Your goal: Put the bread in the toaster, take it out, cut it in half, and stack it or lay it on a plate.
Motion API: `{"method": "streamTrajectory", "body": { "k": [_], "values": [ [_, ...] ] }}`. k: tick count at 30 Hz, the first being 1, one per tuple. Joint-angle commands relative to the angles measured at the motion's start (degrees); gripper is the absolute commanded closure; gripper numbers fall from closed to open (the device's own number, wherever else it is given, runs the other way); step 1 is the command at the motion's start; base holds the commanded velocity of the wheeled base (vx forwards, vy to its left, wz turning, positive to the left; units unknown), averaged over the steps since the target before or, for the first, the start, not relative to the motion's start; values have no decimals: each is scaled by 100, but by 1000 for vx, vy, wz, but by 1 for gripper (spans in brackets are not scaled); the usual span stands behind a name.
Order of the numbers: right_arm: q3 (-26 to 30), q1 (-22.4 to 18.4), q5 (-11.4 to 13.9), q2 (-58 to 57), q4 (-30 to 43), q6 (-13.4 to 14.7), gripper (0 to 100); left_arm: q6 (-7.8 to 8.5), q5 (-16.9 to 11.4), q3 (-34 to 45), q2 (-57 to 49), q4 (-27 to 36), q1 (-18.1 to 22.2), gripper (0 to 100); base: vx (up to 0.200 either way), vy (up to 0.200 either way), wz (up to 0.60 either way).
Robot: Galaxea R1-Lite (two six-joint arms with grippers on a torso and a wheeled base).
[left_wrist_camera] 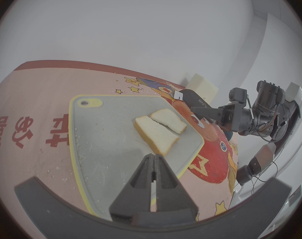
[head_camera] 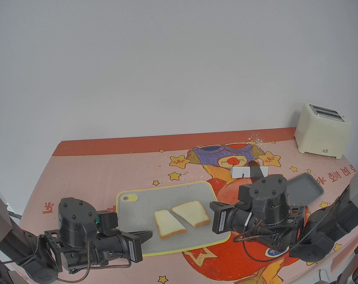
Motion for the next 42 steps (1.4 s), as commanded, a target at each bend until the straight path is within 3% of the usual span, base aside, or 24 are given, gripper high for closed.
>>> {"method": "streamTrajectory", "body": {
  "k": [1,42],
  "values": [
    [-66,-21,-56,286,-11,5,100,-1,5,-207,352,-3,-1,100,0,0,0],
    [-347,5,-153,708,-55,172,100,8,-13,-277,387,-11,87,100,0,0,0]
  ]
}}
